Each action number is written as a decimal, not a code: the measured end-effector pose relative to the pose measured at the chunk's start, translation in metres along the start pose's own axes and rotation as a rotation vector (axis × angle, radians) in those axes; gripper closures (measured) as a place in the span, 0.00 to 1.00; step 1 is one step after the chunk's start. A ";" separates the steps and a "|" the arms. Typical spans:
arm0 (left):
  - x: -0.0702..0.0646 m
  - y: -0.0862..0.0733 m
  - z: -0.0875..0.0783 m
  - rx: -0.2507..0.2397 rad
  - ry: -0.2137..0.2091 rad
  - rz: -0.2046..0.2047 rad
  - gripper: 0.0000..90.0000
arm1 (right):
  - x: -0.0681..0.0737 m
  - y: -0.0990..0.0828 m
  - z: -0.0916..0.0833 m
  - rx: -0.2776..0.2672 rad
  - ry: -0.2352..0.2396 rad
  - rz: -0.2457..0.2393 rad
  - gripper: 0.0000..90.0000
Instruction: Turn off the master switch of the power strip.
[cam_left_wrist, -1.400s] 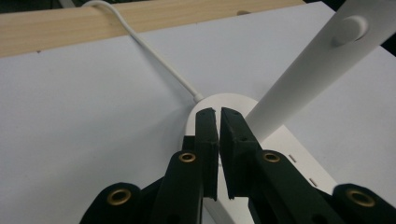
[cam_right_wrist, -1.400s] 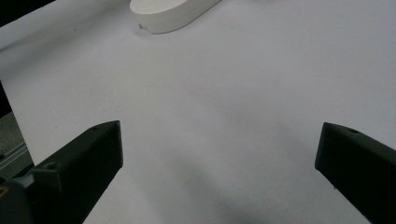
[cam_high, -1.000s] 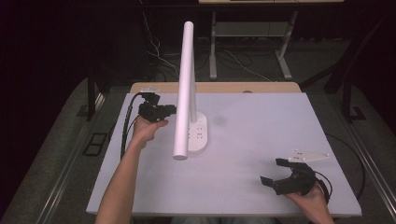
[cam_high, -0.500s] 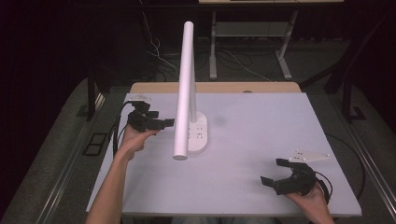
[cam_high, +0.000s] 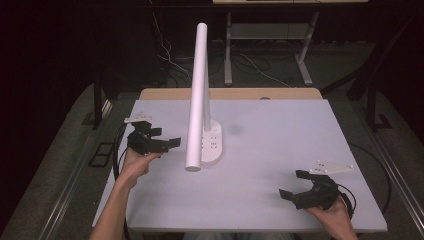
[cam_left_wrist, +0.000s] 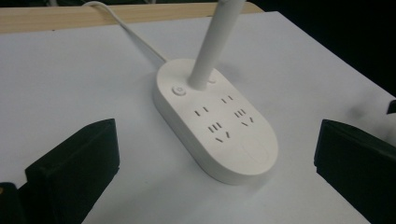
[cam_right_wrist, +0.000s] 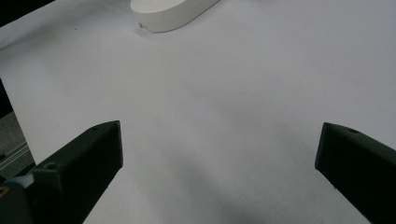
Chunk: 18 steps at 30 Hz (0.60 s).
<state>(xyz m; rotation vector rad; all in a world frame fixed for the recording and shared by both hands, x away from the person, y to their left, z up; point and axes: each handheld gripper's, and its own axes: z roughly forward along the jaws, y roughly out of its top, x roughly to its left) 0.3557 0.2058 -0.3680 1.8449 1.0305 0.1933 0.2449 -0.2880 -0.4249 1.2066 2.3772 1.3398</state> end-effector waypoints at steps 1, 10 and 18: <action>-0.002 -0.002 -0.001 -0.004 0.000 0.012 0.00 | 0.000 0.000 0.000 0.000 0.000 0.000 0.00; -0.014 -0.019 -0.011 -0.031 -0.015 0.026 0.00 | 0.001 0.000 0.000 0.000 0.001 0.001 0.00; -0.024 -0.034 -0.010 -0.023 -0.046 0.023 0.00 | 0.001 0.000 0.001 0.002 -0.002 -0.001 0.00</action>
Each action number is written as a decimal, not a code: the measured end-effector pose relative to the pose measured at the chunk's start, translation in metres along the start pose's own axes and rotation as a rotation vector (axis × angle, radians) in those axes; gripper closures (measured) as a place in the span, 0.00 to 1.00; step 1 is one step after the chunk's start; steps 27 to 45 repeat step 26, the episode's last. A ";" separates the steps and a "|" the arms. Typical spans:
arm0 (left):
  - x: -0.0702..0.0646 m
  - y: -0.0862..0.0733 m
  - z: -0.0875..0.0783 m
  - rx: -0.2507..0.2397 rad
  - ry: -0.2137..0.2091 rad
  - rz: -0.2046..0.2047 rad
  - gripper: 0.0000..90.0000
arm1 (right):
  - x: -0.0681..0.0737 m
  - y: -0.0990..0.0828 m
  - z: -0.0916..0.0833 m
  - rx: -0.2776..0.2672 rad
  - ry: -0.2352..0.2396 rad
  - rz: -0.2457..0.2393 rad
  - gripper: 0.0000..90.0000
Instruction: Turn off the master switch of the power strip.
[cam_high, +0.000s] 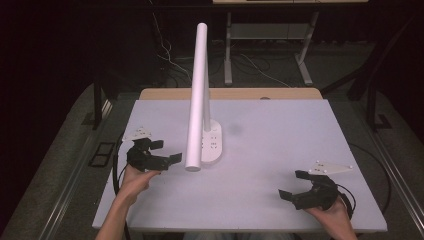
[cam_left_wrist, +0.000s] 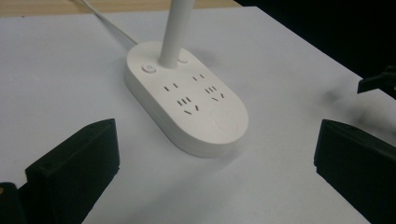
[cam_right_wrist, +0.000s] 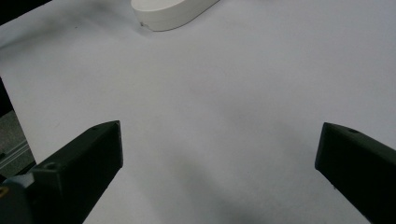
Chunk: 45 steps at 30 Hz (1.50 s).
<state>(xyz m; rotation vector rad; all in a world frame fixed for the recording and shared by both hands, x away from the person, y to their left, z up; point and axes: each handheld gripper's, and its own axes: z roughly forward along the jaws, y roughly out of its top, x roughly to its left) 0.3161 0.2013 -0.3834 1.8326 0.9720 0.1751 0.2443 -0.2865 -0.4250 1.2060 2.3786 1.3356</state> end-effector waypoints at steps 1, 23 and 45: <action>-0.002 -0.002 0.000 -0.002 -0.001 0.004 0.00 | 0.000 0.000 0.000 0.001 0.000 0.000 0.00; -0.034 -0.054 0.001 0.013 -0.030 0.046 0.00 | 0.003 0.000 -0.001 -0.005 0.003 -0.008 0.00; -0.036 -0.058 0.001 0.013 -0.032 0.049 0.00 | 0.002 0.000 -0.002 -0.007 0.002 -0.006 0.00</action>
